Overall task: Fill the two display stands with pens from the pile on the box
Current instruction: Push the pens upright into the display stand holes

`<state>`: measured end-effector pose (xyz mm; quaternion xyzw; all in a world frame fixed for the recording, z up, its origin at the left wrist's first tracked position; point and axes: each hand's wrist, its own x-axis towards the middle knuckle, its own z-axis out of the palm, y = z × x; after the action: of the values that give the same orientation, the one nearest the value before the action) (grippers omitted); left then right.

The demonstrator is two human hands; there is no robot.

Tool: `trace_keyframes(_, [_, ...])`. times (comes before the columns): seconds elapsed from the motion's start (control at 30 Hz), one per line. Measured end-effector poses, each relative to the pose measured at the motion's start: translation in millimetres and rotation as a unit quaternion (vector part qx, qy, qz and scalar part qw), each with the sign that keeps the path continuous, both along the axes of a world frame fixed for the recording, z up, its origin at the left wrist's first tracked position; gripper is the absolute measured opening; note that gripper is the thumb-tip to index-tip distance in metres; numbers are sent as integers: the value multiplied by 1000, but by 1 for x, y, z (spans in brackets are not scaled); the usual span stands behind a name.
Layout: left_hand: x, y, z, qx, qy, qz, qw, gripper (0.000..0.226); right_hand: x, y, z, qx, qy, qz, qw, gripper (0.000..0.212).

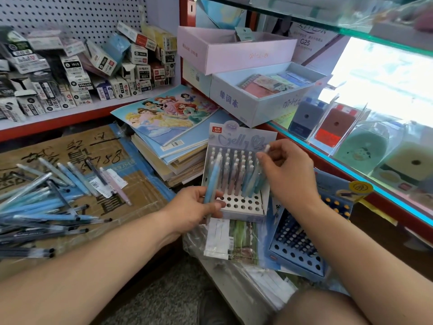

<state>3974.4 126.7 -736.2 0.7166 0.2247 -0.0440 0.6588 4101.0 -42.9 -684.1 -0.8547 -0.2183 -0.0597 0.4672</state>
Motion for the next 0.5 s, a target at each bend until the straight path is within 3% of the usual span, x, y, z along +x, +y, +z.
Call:
trace_keyframes(0.2, [0, -2, 3, -10, 11, 11, 1000, 24, 5, -3, -2, -114, -55, -29, 992, 9])
trace_keyframes(0.5, [-3, -4, 4, -15, 13, -2, 1000, 24, 11, 1, -12, -170, -33, -32, 984, 8])
